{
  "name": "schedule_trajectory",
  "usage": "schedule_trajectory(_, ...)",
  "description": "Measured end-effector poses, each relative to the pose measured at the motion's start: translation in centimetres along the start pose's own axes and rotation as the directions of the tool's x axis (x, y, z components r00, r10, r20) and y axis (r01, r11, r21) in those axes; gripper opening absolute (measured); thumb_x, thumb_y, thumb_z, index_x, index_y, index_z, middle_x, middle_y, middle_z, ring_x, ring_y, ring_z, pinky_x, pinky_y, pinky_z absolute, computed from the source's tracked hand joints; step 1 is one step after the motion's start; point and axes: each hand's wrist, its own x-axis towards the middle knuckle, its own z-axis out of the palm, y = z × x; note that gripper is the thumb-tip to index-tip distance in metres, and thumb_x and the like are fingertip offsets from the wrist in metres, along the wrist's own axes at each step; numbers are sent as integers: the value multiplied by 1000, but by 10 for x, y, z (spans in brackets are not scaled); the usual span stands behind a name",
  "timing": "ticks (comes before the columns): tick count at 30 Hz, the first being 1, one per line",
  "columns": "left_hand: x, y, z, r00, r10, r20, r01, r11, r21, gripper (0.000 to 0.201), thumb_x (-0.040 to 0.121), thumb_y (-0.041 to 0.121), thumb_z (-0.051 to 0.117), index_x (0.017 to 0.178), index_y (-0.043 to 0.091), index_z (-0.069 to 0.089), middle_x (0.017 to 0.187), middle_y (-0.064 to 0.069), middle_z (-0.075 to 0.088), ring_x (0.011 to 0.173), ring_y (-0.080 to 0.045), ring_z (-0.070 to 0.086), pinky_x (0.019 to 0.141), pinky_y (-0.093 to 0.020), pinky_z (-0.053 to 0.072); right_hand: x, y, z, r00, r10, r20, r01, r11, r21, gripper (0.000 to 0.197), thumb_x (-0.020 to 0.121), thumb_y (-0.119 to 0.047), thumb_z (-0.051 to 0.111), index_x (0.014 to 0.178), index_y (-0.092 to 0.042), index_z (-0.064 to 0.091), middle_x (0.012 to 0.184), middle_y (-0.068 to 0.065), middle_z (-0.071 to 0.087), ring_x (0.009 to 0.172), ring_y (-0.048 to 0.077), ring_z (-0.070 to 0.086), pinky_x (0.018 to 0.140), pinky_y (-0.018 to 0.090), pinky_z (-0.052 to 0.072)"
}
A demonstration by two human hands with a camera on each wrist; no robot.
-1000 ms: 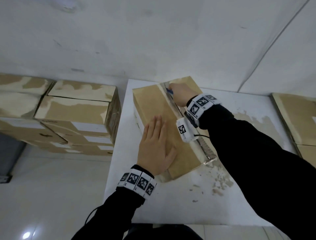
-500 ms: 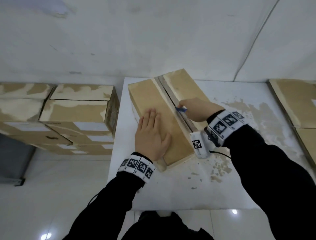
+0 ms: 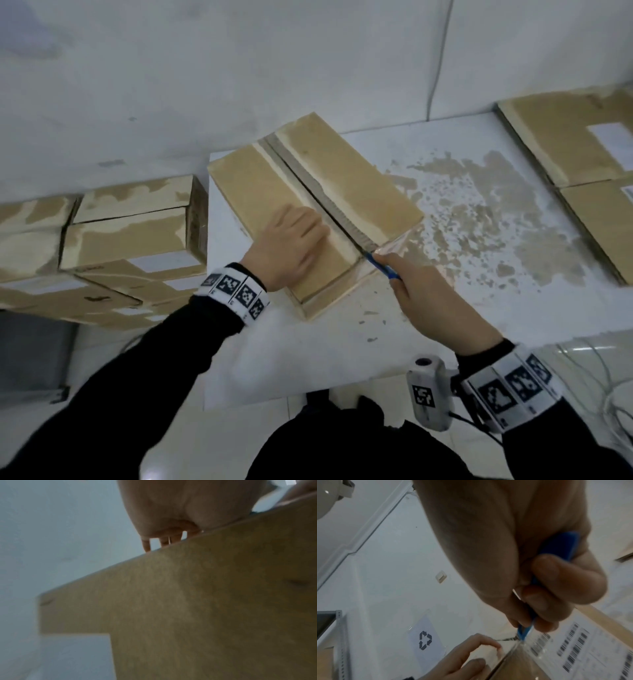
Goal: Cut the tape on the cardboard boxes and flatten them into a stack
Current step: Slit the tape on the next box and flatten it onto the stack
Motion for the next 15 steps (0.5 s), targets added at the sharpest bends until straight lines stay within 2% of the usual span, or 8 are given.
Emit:
schedule_trajectory(2,14,0,-1,994,107,29,-105,993,-54,42,91,26,34,118,5,58,121,-13,57,115,-30,49,100,-43,38,-1,5,4,1000,2,-3,-1,996,86,43,101,-11,36,142,-25,38,59,-3,40,45,8,31,44,19,29)
schedule_trajectory(4,24,-3,-1,988,139,73,-136,989,-52,42,91,28,36,121,6,56,123,-11,56,116,-26,45,98,-41,40,2,12,4,999,22,28,-27,979,203,41,101,-13,36,139,-27,41,65,6,50,47,13,36,47,18,28)
schedule_trajectory(6,27,-8,1,980,176,96,-174,984,-33,43,90,30,37,123,7,54,125,-9,53,117,-24,42,99,-39,37,5,20,2,997,46,65,-64,946,317,39,101,-14,36,136,-30,43,78,15,58,52,17,40,50,25,34)
schedule_trajectory(10,30,-9,3,989,144,19,-138,973,-183,41,87,35,39,115,10,53,121,-7,50,114,-22,41,103,-37,32,6,27,1,993,78,94,-113,877,467,38,101,-16,39,133,-35,47,79,6,57,50,12,43,44,19,37)
schedule_trajectory(13,32,-9,5,989,138,-53,-146,970,-197,40,86,33,41,113,7,54,118,-9,53,113,-25,45,113,-32,19,6,27,9,994,102,30,-103,854,510,40,100,-15,41,134,-33,49,79,4,57,46,7,42,44,16,36)
schedule_trajectory(15,32,-10,6,986,149,-75,-161,969,-187,38,87,32,40,111,7,55,113,-9,55,109,-26,47,114,-32,16,5,25,16,994,111,-12,-89,848,522,40,100,-13,41,135,-32,49,76,2,57,45,7,39,43,16,36)
